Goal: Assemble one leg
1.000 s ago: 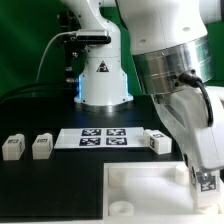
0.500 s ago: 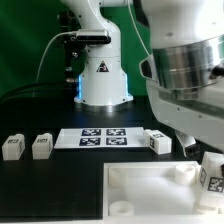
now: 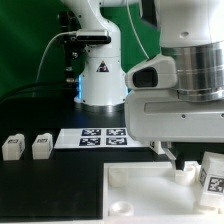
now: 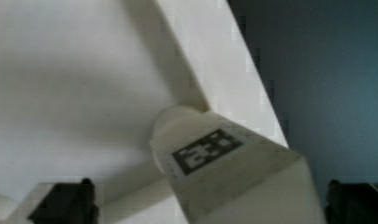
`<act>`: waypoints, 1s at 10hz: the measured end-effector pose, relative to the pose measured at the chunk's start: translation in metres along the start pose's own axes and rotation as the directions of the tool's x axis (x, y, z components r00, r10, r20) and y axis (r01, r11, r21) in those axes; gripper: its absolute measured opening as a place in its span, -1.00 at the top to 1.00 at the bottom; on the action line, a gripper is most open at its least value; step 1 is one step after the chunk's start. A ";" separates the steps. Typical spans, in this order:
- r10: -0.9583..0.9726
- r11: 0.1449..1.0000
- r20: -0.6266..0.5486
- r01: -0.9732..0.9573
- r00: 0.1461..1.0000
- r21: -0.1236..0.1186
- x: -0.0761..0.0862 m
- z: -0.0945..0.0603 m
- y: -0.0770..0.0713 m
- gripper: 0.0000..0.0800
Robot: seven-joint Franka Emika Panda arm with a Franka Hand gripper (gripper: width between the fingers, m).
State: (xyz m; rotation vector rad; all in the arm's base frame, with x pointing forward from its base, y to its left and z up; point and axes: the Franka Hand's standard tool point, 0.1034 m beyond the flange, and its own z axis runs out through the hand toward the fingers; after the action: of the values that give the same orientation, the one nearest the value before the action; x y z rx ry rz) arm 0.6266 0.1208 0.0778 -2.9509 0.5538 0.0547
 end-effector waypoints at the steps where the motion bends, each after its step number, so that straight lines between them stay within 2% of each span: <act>1: -0.037 0.999 0.005 0.037 0.999 -0.008 -0.001 0.005 0.003 -0.62; 2: -0.015 1.000 0.003 0.015 1.000 -0.006 -0.001 0.004 0.002 -0.62; 3: 0.008 1.000 0.003 -0.008 1.000 -0.007 -0.001 0.005 0.002 -0.40; 4: 0.006 1.000 0.003 -0.006 1.000 -0.007 -0.001 0.005 0.003 -0.06; 5: 0.097 0.995 0.004 -0.097 0.995 -0.004 -0.001 0.005 0.002 -0.06; 6: 0.190 0.982 0.004 -0.190 0.982 -0.002 -0.001 0.005 0.002 0.28; 7: 0.309 0.951 0.006 -0.309 0.951 0.002 -0.001 0.005 0.001 0.27; 8: 0.442 0.897 0.012 -0.442 0.897 0.006 0.000 0.004 0.000 0.27; 9: 0.600 0.799 0.024 -0.601 0.800 0.014 0.004 0.001 -0.001 0.27; 10: 0.767 0.640 0.045 -0.768 0.641 0.025 0.006 0.001 -0.002 0.27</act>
Offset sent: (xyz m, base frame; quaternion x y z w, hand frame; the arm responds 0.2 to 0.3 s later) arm 0.0000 0.0000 0.0000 0.0000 0.0000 0.0000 1.0000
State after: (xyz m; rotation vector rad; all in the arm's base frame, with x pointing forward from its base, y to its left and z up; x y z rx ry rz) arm 0.6325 0.1203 0.0772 -2.4191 1.7402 0.1701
